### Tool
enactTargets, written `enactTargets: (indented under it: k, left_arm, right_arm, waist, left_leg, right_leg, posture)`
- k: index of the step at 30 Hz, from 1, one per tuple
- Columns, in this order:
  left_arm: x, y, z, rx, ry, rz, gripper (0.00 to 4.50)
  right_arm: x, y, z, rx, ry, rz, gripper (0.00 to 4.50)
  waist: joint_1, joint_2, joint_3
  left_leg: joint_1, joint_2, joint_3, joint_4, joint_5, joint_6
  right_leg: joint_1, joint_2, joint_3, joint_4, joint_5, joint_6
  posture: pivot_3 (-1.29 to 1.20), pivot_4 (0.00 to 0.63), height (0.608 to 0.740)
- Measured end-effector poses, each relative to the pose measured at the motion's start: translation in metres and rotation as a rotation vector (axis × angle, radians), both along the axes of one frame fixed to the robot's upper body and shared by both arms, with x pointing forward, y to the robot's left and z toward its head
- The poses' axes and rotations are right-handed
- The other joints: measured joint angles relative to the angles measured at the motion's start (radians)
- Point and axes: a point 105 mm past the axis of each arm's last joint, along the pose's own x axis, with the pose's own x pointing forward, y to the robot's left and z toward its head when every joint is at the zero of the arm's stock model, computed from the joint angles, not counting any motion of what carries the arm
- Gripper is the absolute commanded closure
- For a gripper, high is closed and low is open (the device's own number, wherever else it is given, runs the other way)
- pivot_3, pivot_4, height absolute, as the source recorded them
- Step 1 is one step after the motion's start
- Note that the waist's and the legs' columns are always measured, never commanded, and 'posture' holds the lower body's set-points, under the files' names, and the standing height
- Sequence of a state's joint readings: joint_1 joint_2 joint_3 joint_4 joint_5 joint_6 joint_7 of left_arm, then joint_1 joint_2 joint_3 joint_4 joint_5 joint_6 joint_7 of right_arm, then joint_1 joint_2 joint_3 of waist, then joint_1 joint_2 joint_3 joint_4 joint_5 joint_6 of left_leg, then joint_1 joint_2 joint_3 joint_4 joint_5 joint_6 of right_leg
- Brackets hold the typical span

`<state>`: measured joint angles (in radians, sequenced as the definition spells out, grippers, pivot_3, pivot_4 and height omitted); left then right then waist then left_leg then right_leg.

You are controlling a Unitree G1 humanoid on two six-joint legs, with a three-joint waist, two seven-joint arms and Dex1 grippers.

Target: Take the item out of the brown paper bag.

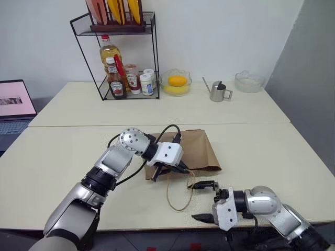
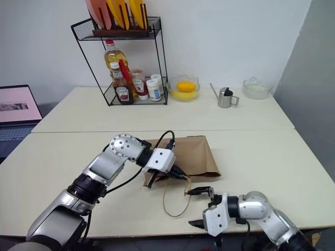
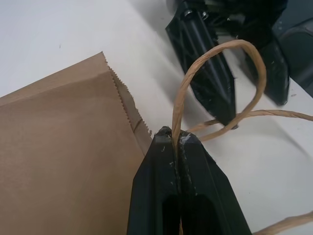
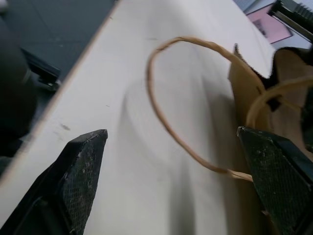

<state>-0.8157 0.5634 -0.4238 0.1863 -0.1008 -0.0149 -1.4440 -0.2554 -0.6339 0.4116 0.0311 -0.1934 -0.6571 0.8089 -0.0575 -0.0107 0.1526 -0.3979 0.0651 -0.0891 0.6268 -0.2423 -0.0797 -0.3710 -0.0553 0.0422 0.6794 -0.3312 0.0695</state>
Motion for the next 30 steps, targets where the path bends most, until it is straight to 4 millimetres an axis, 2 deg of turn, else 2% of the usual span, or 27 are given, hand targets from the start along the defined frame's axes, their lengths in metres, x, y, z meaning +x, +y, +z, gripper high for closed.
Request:
enactTargets:
  k: [5, 8, 18, 28, 30]
  left_arm:
    - [-0.001, -0.001, 0.0, -0.003, 0.013, 0.01, 4.48]
    - [-0.001, -0.001, 0.0, -0.007, 0.011, 0.015, 4.5]
    - [-0.001, -0.001, 0.0, -0.009, 0.009, 0.017, 4.5]
    - [-0.001, -0.001, 0.0, -0.009, 0.009, 0.016, 4.5]
    - [-0.001, -0.001, 0.0, -0.009, 0.009, 0.016, 4.5]
  right_arm:
    - [0.013, 0.003, 0.0, 0.03, -0.093, -0.02, 0.0]
    - [0.017, 0.006, -0.001, 0.051, -0.115, -0.026, 0.55]
    - [0.02, 0.0, -0.012, 0.036, -0.115, -0.054, 3.93]
    - [0.016, -0.01, -0.014, 0.081, -0.116, -0.114, 3.93]
    - [0.015, -0.014, -0.014, 0.082, -0.112, -0.119, 3.57]
  waist:
    - [0.0, 0.0, 0.0]
    - [0.0, 0.0, 0.0]
    - [0.0, 0.0, 0.0]
    - [0.0, 0.0, 0.0]
    - [0.0, 0.0, 0.0]
  left_leg:
    - [0.0, 0.0, 0.0, 0.0, 0.0, 0.0]
    - [0.0, 0.0, 0.0, 0.0, 0.0, 0.0]
    - [0.0, 0.0, 0.0, 0.0, 0.0, 0.0]
    - [0.0, 0.0, 0.0, 0.0, 0.0, 0.0]
    - [0.0, 0.0, 0.001, 0.0, 0.0, 0.0]
  right_leg:
    - [0.0, 0.0, 0.0, 0.0, 0.0, 0.0]
    - [0.0, 0.0, 0.0, 0.0, 0.0, 0.0]
    - [0.0, 0.0, 0.0, 0.0, 0.0, 0.0]
    - [0.0, 0.0, 0.001, 0.0, 0.0, 0.0]
    - [0.0, 0.0, 0.001, 0.0, 0.0, 0.0]
  posture:
    - [0.0, 0.15, 0.74]
    - [0.0, 0.15, 0.74]
    - [0.0, 0.15, 0.74]
    - [0.0, 0.15, 0.74]
    - [0.0, 0.15, 0.74]
